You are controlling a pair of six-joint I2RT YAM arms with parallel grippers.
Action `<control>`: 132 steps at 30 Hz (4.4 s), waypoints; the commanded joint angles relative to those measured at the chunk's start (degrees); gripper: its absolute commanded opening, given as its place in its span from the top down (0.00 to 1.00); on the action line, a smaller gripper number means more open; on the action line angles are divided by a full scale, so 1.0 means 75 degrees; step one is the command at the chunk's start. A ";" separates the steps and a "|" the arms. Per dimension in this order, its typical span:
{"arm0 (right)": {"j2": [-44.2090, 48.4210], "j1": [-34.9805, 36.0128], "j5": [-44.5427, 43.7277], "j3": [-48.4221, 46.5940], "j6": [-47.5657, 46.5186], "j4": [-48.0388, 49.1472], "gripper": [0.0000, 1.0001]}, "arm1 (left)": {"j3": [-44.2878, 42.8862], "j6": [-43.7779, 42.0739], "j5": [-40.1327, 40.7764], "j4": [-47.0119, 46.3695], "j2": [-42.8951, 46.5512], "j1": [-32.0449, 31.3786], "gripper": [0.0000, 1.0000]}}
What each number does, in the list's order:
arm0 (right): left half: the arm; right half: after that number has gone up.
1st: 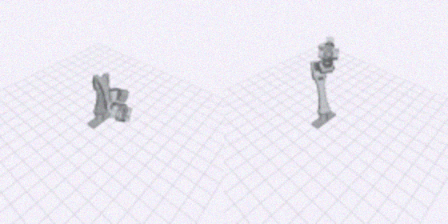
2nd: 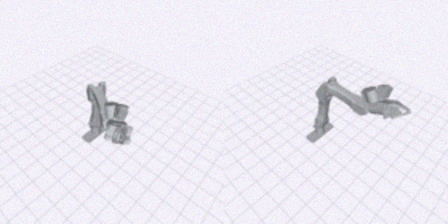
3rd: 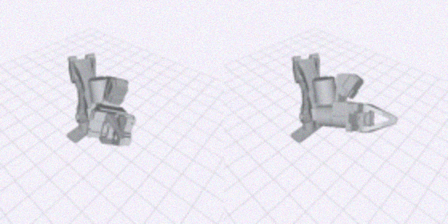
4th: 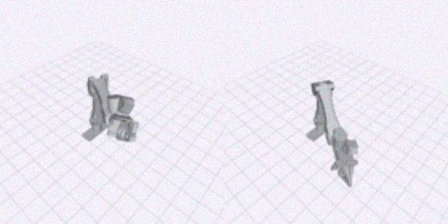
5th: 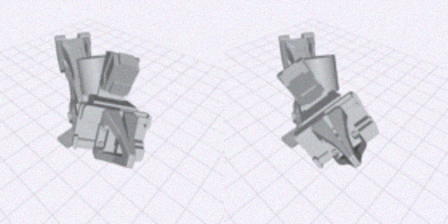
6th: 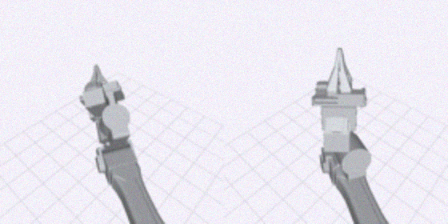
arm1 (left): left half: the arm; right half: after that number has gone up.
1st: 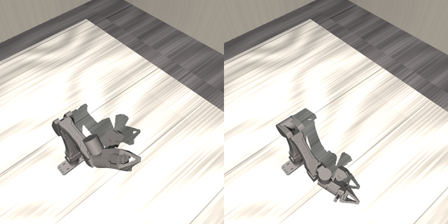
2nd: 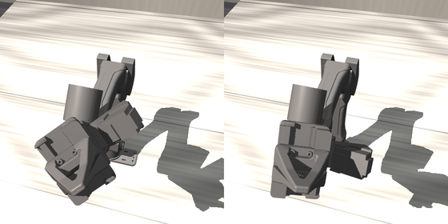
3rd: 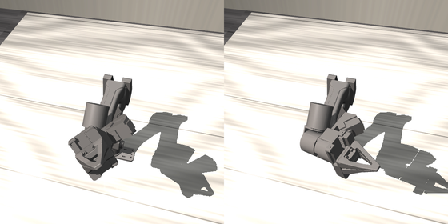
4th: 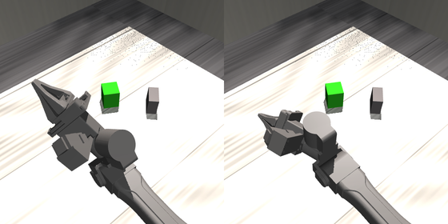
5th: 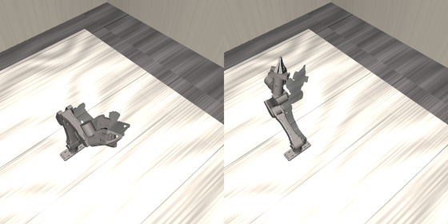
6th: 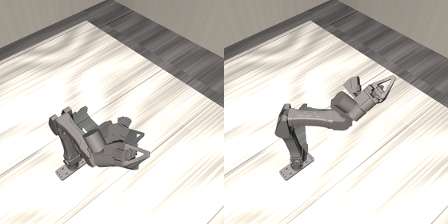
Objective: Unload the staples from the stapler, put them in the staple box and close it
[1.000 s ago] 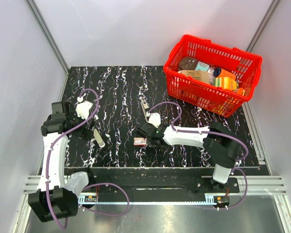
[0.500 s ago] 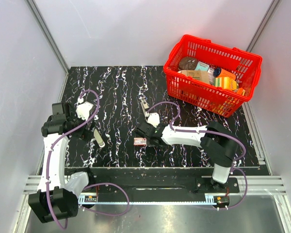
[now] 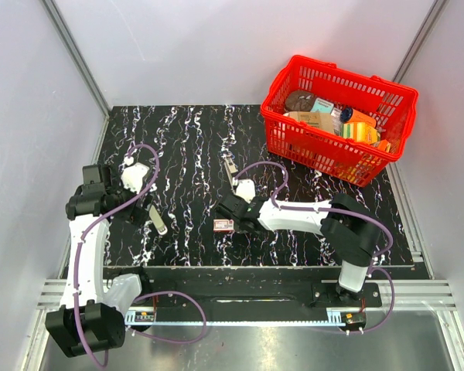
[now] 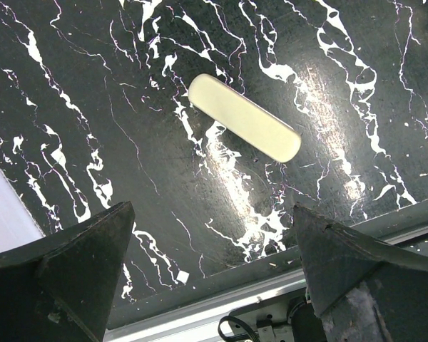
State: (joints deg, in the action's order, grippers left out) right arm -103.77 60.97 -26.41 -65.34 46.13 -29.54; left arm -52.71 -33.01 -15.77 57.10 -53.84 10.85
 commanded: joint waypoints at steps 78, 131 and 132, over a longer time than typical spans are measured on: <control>0.3229 -0.1192 0.0440 0.2522 0.0821 0.0761 0.81 | -0.0871 0.1390 0.1340 -0.5339 -0.4561 -0.5477 0.04; 0.2129 -0.1602 0.2748 0.3709 0.1549 0.4312 1.00 | -0.0039 0.2598 0.1821 -0.4871 -0.5043 -0.7822 0.07; 0.2047 -0.1567 0.2760 0.3685 0.1525 0.4430 1.00 | -0.0027 0.2586 0.1845 -0.4883 -0.5032 -0.7822 0.07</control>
State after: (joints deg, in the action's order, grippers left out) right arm -85.76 48.47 -7.88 -36.03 57.43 -2.22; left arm -52.84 -13.91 -0.91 22.17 -92.18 -47.48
